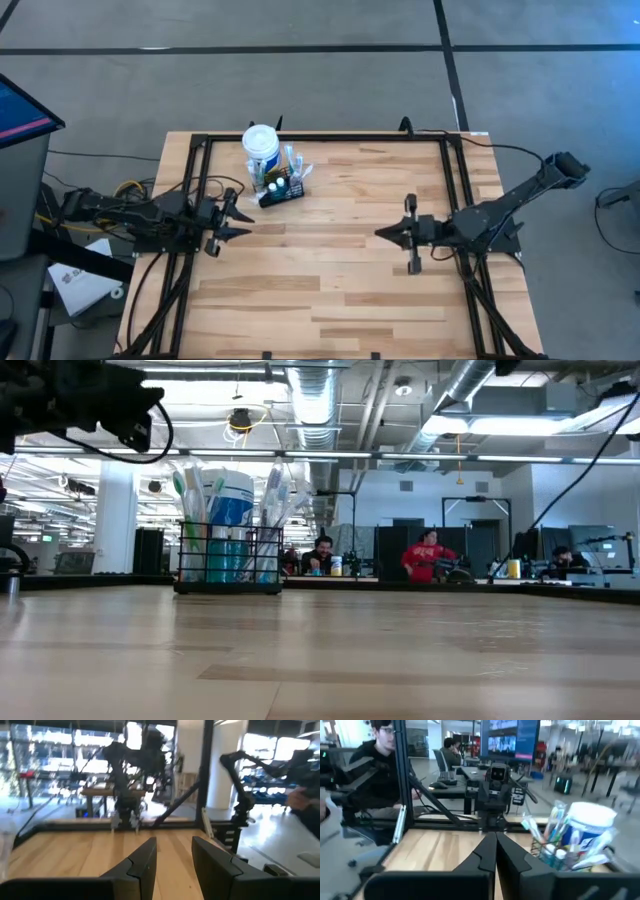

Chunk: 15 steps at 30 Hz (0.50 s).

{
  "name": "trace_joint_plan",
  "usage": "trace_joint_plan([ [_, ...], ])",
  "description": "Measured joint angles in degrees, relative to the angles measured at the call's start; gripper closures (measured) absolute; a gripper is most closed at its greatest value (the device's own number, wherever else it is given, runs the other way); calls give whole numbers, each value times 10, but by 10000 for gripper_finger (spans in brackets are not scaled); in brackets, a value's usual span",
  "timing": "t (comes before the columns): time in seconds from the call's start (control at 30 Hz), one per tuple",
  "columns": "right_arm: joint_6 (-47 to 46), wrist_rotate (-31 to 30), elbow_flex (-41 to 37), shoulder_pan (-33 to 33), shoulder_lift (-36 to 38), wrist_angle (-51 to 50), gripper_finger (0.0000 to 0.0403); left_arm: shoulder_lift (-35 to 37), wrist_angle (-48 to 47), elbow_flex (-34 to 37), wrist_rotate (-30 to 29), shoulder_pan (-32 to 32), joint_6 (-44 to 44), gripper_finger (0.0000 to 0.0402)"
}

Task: Pick & Place toothbrushing station
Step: Return to Home Position

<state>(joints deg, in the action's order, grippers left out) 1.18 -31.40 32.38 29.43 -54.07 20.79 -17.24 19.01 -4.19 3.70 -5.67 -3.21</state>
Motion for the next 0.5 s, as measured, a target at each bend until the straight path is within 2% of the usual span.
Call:
trace_joint_plan([
  [0.1,46,1,-55,-7,25,53,402,0,14,0,35,27,7,285],
  [0.17,66,33,-81,-30,32,99,400,0,15,0,68,50,3,285],
  [0.23,64,100,-105,-62,47,130,399,0,19,1,98,74,-9,285],
  [0.3,67,183,-126,-102,56,151,399,-1,16,3,103,97,-17,285],
  [0.33,61,201,-138,-123,60,158,400,-1,16,3,103,106,-20,285],
  [0.5,17,226,-186,-201,98,167,401,1,17,3,140,136,-31,285],
])
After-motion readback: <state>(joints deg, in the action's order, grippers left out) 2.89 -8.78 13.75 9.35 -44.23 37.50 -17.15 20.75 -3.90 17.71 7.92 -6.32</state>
